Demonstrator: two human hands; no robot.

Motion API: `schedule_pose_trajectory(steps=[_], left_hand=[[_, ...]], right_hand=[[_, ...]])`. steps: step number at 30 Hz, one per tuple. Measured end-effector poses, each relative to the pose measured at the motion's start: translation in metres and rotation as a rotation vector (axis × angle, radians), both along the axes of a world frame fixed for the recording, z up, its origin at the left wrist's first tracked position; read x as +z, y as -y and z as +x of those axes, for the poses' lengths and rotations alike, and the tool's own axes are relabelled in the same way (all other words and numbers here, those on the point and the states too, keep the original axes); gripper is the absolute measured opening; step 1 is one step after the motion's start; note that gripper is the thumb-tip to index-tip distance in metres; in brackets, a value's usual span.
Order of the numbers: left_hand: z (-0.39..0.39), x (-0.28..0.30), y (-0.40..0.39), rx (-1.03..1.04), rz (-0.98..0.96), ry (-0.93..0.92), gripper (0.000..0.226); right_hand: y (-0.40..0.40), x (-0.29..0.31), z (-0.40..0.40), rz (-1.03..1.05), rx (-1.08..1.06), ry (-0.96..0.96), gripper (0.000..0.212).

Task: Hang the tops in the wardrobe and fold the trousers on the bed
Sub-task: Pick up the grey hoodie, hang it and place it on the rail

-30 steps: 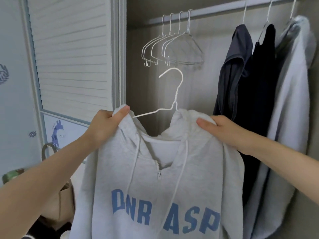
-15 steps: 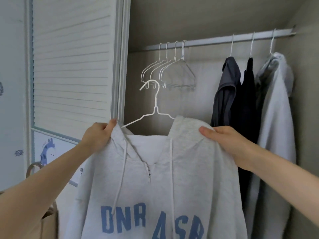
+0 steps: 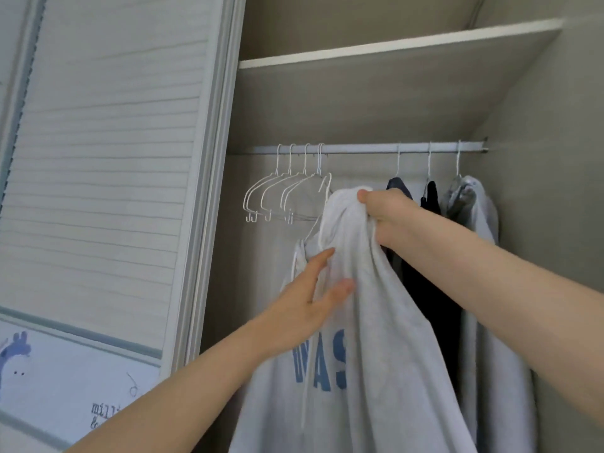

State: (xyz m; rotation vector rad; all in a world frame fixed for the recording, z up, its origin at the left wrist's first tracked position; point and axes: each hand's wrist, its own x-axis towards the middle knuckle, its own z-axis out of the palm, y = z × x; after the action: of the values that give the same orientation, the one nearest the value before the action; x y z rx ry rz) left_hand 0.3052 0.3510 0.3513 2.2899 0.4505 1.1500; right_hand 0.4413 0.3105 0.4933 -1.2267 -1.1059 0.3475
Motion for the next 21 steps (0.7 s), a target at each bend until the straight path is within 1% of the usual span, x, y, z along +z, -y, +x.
schedule_pose_trajectory(steps=[3,4,6,9,13,15,16,17,18,21], left_hand=[[0.022,0.007,0.012,-0.124,-0.053,0.127,0.097],[0.028,0.008,0.01,-0.111,-0.033,0.152,0.103],[0.036,0.012,-0.002,-0.01,0.032,0.193,0.114],[0.042,0.016,-0.028,0.177,0.06,0.218,0.108],[0.048,0.028,-0.063,0.282,0.121,0.178,0.096],[0.055,0.039,-0.08,0.309,0.156,0.134,0.092],[0.06,0.049,-0.091,0.309,0.175,0.11,0.09],[0.061,0.047,-0.095,0.314,0.177,0.081,0.09],[0.078,0.06,-0.107,0.319,0.233,0.086,0.092],[0.094,0.059,-0.126,0.324,0.289,-0.009,0.092]], right_hand=[[-0.021,0.017,-0.017,0.071,-0.008,-0.052,0.039],[-0.028,0.022,-0.023,0.088,-0.016,-0.083,0.04],[-0.043,0.034,-0.028,0.115,-0.051,-0.115,0.041],[-0.062,0.048,-0.025,0.221,-0.12,-0.079,0.037],[-0.079,0.07,-0.008,0.332,-0.17,-0.083,0.034],[-0.09,0.085,0.009,0.363,-0.216,-0.095,0.034],[-0.091,0.09,0.015,0.365,-0.239,-0.064,0.034],[-0.096,0.089,0.021,0.357,-0.266,-0.045,0.034],[-0.103,0.102,0.037,0.386,-0.296,-0.022,0.033],[-0.114,0.107,0.053,0.347,-0.387,0.087,0.029]])
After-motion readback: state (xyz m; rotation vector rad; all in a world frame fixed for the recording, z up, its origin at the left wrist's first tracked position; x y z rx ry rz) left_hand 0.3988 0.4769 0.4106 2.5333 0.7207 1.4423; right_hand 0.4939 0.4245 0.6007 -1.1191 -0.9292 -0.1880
